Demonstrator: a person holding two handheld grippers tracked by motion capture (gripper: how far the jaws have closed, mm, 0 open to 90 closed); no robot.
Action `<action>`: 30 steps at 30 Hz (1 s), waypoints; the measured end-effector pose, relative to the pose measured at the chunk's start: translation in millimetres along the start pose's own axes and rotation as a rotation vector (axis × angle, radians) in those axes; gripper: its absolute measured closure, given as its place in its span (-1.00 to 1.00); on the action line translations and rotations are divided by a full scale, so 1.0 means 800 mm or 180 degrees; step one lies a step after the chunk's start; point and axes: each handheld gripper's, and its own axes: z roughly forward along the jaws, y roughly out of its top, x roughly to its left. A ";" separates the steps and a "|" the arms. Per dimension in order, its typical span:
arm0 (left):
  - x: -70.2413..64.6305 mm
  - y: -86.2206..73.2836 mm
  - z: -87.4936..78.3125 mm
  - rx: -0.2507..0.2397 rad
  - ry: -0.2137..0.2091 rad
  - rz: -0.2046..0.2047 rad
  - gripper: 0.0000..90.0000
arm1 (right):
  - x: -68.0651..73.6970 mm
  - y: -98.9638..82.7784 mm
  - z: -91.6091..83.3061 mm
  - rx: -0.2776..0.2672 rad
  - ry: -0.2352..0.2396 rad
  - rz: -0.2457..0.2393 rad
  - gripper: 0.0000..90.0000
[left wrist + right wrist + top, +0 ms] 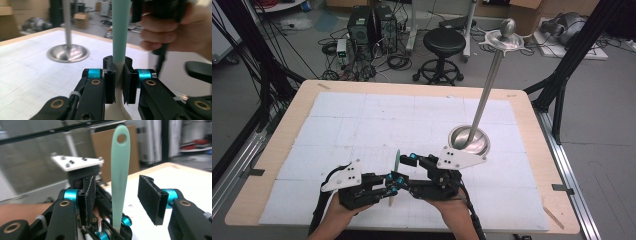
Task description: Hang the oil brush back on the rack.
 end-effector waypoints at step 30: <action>-0.007 0.000 0.010 0.0022 0.0476 -0.0052 0.72 | 0.035 0.009 0.020 0.0221 -0.1159 0.0301 0.76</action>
